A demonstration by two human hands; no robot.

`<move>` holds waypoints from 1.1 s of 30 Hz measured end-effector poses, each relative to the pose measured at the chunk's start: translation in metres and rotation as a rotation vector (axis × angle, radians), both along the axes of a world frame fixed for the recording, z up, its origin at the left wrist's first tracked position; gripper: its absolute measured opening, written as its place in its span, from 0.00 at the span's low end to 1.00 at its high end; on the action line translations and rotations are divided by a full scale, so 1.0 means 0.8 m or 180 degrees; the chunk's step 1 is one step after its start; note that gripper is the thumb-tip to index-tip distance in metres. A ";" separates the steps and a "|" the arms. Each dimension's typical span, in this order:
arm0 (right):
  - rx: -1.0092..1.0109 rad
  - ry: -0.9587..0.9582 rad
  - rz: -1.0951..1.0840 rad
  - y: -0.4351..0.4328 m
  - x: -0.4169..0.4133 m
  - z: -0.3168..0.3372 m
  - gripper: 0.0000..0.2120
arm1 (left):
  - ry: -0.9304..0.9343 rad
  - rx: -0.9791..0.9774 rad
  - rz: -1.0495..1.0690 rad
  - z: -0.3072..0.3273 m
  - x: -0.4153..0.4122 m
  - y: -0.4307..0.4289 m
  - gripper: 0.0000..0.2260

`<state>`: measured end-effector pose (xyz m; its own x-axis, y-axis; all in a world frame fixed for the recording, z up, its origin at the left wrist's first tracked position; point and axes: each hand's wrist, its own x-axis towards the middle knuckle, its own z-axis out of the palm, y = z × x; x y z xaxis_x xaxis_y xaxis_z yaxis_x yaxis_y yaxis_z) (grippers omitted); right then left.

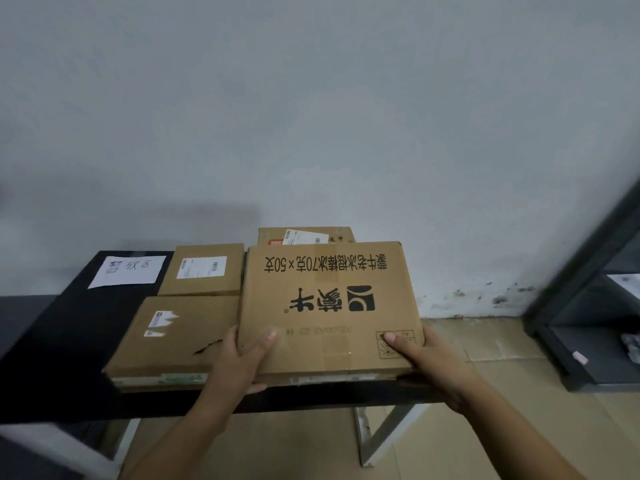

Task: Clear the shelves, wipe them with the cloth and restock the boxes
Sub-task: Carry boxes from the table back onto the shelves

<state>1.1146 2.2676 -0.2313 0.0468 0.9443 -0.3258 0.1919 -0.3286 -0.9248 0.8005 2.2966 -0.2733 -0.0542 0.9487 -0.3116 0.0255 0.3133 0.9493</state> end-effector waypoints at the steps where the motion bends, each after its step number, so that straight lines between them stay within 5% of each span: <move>1: -0.0023 -0.0018 0.0012 0.014 0.002 -0.003 0.19 | -0.0011 -0.0043 0.0038 -0.002 0.002 0.012 0.40; 10: -0.0365 -0.0044 -0.0004 0.120 0.016 -0.053 0.21 | -0.0148 -0.0265 -0.0080 -0.043 0.011 0.110 0.34; 26: -0.1275 0.0093 -0.0020 0.228 -0.003 -0.141 0.25 | 0.0037 -0.1129 0.0022 -0.121 -0.005 0.202 0.41; 33: -0.1499 0.0161 0.0111 0.242 -0.004 -0.164 0.38 | 0.0133 -0.1348 0.0036 -0.140 -0.008 0.208 0.45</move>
<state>1.1114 2.4613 -0.3623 -0.0092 0.6939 -0.7200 0.1688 -0.7086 -0.6851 0.7937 2.4627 -0.3853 -0.0848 0.7365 -0.6711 0.0556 0.6760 0.7348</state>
